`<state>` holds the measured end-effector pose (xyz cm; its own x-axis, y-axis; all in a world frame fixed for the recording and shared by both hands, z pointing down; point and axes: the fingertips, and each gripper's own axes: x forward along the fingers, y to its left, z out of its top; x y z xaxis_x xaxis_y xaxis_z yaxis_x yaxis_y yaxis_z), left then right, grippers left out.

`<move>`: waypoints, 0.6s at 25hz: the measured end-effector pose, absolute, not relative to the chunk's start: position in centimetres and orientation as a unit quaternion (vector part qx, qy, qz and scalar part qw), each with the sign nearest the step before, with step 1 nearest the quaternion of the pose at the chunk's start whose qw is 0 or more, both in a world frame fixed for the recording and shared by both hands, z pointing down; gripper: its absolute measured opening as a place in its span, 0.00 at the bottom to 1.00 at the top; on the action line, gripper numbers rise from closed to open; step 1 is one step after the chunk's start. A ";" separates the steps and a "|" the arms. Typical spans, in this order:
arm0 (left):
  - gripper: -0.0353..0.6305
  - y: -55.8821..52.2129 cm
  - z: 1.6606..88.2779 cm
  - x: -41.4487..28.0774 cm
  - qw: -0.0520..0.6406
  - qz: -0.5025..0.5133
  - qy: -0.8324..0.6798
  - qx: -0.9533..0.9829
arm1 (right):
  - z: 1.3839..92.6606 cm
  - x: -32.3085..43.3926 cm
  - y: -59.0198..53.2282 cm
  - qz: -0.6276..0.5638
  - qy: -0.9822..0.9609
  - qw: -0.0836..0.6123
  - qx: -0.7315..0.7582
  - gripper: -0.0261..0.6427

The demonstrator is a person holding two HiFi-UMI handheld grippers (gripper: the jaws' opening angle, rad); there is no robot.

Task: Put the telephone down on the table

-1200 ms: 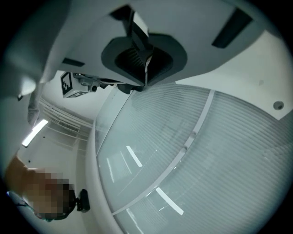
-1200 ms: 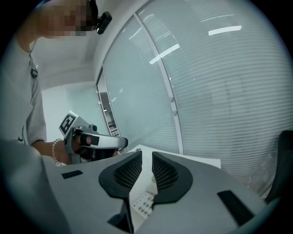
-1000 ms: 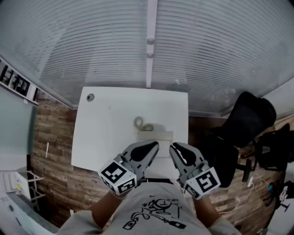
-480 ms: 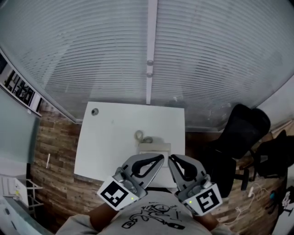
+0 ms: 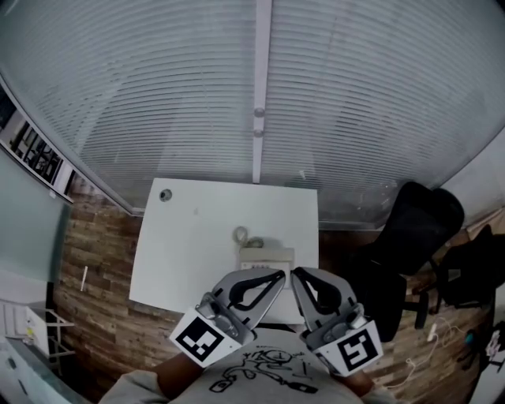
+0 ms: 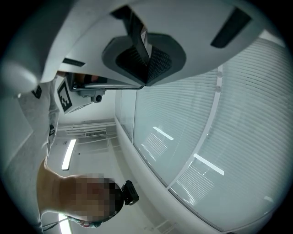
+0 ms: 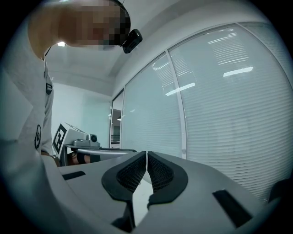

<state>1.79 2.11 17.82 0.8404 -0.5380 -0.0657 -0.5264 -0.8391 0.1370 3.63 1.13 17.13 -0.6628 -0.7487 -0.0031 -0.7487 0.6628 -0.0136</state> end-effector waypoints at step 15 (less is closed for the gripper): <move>0.06 0.9 17.9 1.4 0.061 -0.051 -0.282 0.956 | 17.4 3.9 0.3 -0.007 0.910 -0.003 -0.416 0.09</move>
